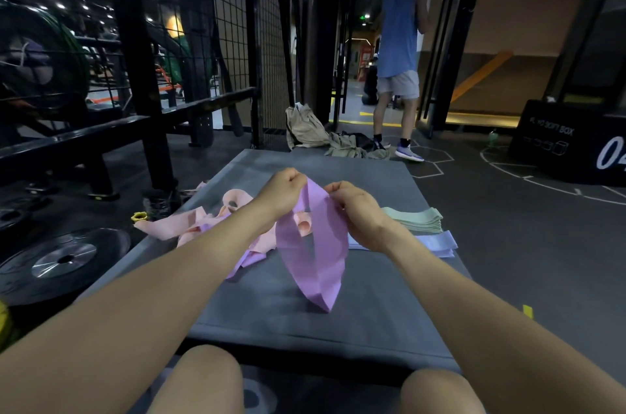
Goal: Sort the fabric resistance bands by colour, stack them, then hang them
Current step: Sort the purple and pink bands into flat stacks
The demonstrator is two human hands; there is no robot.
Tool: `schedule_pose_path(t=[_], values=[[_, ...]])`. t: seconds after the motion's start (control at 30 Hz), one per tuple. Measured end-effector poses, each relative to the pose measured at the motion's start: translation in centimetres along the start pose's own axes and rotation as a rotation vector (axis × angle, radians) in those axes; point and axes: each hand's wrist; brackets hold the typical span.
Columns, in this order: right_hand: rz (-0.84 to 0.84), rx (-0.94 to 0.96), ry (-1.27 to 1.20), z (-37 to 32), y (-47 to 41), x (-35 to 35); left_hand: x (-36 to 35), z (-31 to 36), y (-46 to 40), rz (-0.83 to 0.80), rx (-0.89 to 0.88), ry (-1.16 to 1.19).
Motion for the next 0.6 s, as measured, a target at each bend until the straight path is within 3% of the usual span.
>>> schedule_pose_path(t=[0.13, 0.37, 0.47, 0.6], values=[[-0.128, 0.04, 0.332, -0.3, 0.9, -0.1, 0.0, 0.6, 0.2, -0.039, -0.022, 0.053], [0.094, 0.097, 0.905, 0.9, -0.1, 0.7, -0.4, 0.2, 0.5, -0.085, -0.048, 0.025], [0.19, 0.087, 0.974, 1.5, -0.3, 2.5, 0.1, -0.1, 0.4, -0.072, 0.019, 0.097], [0.274, 0.043, 0.851, 2.1, -0.7, 5.2, 1.0, -0.8, 0.0, -0.037, 0.131, 0.255]])
Point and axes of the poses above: each hand's wrist, its own y-axis away from the middle knuckle, its own x-axis out of the back of the hand, z = x × y, and after that the axes turned 12 degrees about -y, right-handed
